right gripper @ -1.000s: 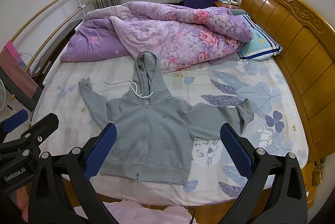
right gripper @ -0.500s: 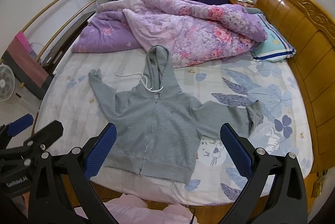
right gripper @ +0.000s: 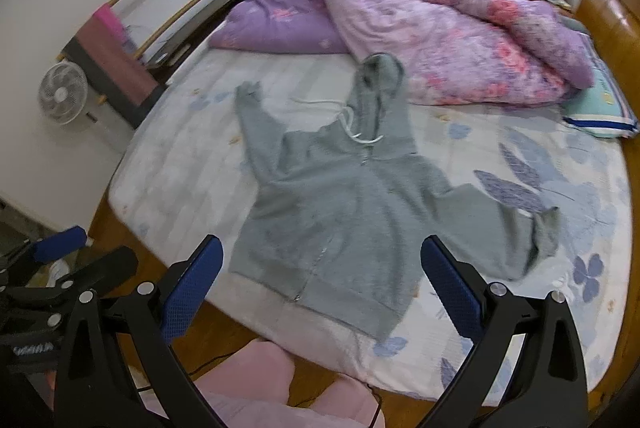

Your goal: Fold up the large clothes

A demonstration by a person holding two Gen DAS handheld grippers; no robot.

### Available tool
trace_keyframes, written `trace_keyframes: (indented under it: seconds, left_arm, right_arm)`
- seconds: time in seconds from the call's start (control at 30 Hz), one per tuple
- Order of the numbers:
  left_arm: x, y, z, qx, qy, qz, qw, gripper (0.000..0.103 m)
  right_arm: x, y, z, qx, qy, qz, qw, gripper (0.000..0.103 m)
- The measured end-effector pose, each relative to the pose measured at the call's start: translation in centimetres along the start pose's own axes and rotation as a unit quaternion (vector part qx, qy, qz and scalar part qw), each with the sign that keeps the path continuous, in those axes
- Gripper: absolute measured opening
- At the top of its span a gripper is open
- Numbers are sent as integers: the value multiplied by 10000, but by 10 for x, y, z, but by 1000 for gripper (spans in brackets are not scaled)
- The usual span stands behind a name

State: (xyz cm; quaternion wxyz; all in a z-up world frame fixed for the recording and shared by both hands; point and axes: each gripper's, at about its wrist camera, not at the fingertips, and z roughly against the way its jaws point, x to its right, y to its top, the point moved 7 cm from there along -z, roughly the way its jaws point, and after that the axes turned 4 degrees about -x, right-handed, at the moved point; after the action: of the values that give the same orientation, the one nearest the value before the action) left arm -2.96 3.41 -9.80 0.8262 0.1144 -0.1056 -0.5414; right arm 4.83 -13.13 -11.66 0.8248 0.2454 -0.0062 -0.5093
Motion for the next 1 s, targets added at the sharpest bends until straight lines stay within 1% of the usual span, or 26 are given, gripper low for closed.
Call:
trace_keyframes:
  seconds: [0.13,0.27,0.3,0.33,0.47,0.5,0.57,0.63,0.67,0.77,0.83,0.87,0.93,1.0]
  left_arm:
    - [-33,3,-2,-15,395,262,9989,98]
    - [-73,21,-4,57,986,173,9950,98]
    - [-80,25,-6,55,1002,147,9948,98]
    - [-88,30,-8,55,939,121,9955,98]
    - [-120,61,-20,38,437,218,9988,98]
    - [-129,72,-24,93,398,199,9990,98]
    - [-150,95,-37,233,529,44,9983,98]
    - [-164,114,-53,258,611,-164,9977,98]
    - [-174,127,-66,236,572,-339,9975,98]
    - [-201,158,-96,142,387,-651,9970,98]
    - [-226,188,-126,80,285,-891,9956,98]
    - [-234,196,-136,85,235,-967,9950,98]
    - [-255,227,-167,89,148,-1155,9932,98]
    - [-278,257,-204,5,50,-1256,9921,98]
  right_arm:
    - [-7,5,-14,-93,102,140,9998,96]
    - [-11,17,-32,-180,163,53,9997,96]
    - [-11,21,-38,-196,169,-14,9997,96]
    - [-12,24,-42,-202,170,-61,9996,96]
    - [-12,37,-62,-261,40,-390,9989,96]
    - [-12,40,-69,-284,-2,-523,9982,96]
    - [-12,47,-84,-328,-122,-770,9964,96]
    - [-15,52,-99,-412,-241,-960,9942,96]
    - [-18,55,-110,-495,-318,-1112,9921,96]
    - [-24,62,-135,-691,-538,-1472,9852,96]
    - [-30,64,-155,-848,-733,-1721,9787,96]
    - [-33,66,-166,-955,-847,-1872,9740,96]
    - [-36,65,-182,-1076,-949,-2100,9671,96]
    - [-36,67,-199,-1217,-1108,-2320,9587,96]
